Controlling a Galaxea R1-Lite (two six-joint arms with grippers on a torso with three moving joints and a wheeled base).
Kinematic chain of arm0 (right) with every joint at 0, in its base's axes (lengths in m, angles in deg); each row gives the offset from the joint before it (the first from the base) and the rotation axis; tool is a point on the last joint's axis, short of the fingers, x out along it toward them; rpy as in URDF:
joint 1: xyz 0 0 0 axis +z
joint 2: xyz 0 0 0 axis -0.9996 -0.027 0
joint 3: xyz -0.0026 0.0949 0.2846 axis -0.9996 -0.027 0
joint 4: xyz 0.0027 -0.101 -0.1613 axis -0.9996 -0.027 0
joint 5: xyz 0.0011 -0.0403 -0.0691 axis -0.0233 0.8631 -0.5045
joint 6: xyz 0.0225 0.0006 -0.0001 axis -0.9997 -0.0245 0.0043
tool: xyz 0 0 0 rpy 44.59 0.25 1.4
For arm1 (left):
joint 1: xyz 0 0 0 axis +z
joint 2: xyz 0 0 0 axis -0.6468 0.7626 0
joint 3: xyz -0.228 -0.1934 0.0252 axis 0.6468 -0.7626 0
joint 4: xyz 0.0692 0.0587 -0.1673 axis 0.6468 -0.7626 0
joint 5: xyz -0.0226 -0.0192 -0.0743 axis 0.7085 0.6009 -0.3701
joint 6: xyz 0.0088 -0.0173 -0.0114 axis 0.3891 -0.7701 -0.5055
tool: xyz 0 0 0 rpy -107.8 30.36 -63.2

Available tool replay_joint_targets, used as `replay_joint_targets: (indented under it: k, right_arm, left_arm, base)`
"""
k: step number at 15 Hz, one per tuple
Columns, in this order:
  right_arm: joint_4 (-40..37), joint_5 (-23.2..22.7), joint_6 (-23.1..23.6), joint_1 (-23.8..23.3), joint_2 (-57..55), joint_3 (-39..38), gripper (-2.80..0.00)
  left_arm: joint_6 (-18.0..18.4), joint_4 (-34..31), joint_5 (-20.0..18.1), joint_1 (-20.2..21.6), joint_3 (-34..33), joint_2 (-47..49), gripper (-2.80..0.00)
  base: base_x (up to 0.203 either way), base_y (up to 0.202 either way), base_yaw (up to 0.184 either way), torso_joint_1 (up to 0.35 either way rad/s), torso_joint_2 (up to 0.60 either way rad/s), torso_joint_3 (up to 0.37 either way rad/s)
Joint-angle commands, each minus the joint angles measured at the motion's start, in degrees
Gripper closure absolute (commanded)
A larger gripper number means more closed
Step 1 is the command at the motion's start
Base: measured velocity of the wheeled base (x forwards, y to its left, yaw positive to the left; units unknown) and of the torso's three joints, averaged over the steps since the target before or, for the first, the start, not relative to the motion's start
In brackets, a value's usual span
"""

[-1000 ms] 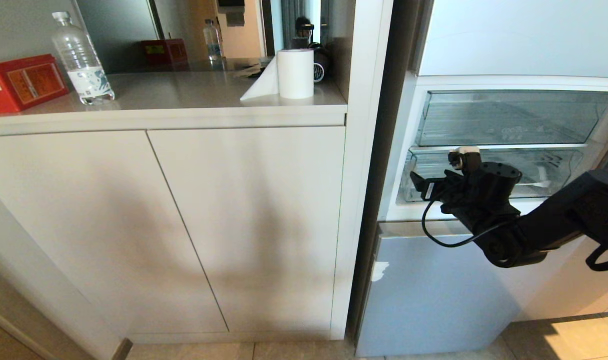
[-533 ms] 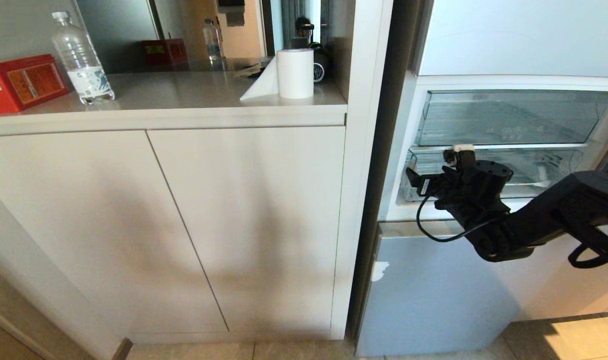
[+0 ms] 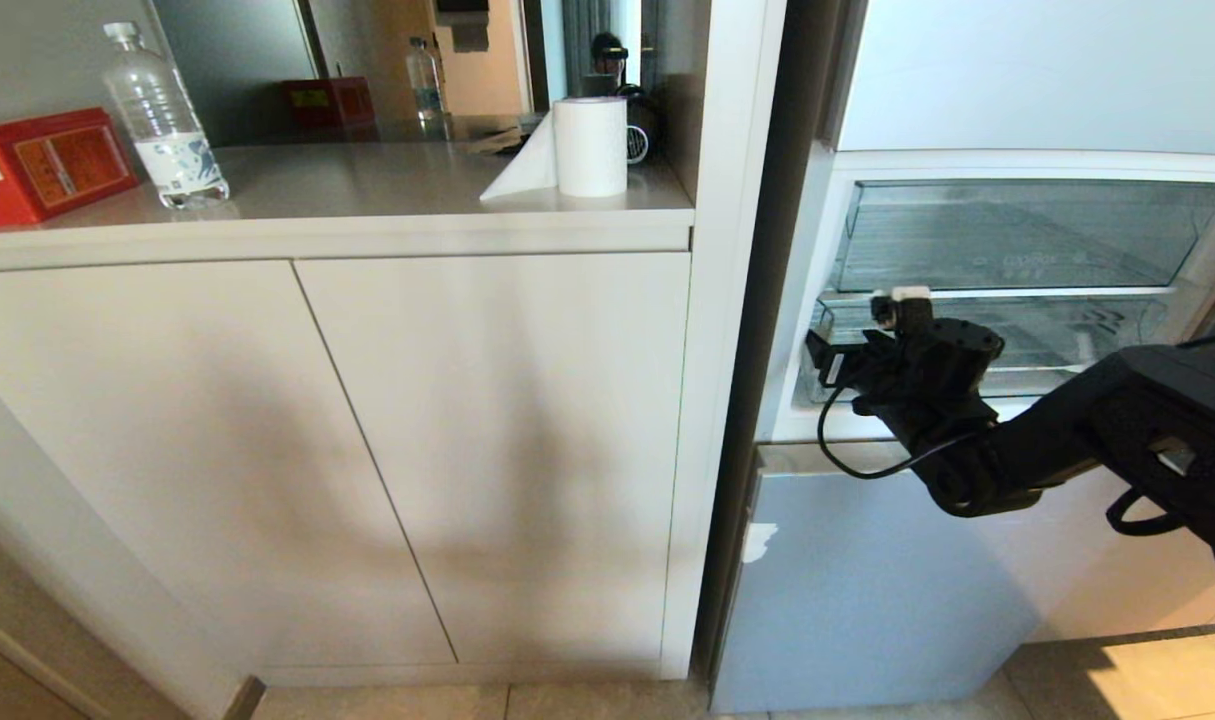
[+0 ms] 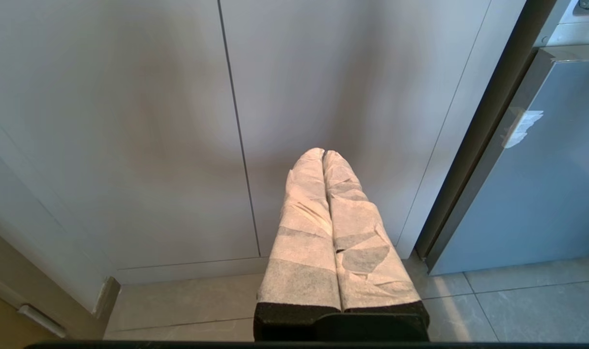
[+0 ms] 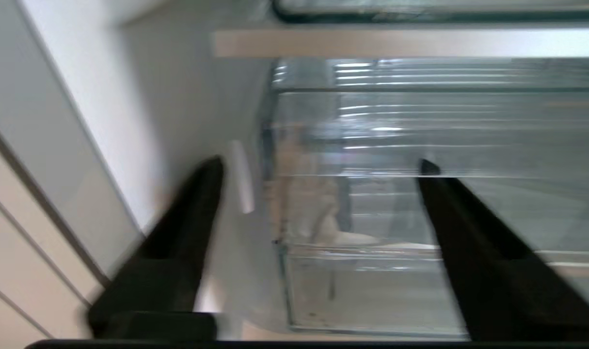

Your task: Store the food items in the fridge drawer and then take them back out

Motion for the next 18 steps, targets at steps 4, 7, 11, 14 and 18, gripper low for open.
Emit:
replay_joint_targets:
  k: [4,7,11,14,18]
  right_arm:
    - [0.4,0.1,-0.1,0.7,-0.7,1.2,0.00]
    - [-0.5,0.1,-0.1,0.9,-0.6,1.7,0.00]
    - [-0.2,1.8,-0.4,1.6,0.1,0.8,0.00]
    - [-0.1,1.9,-2.1,1.6,3.9,-4.8,0.00]
    - [0.3,0.1,-3.4,1.6,12.2,-18.7,0.00]
  left_arm:
    - [0.0,0.0,0.0,0.0,0.0,0.0,0.00]
    - [0.0,0.0,0.0,0.0,-0.1,0.0,0.00]
    - [0.0,0.0,0.0,0.0,0.0,0.0,0.00]
    - [0.0,0.0,0.0,0.0,-0.1,0.0,0.00]
    - [0.0,0.0,0.0,0.0,0.0,0.0,0.00]
  base:
    - [0.000,0.000,0.000,0.000,0.00,0.000]
    - [0.000,0.000,0.000,0.000,0.00,0.000]
    - [0.000,0.000,0.000,0.000,0.00,0.000]
    - [0.000,0.000,0.000,0.000,0.00,0.000]
    - [0.000,0.000,0.000,0.000,0.00,0.000]
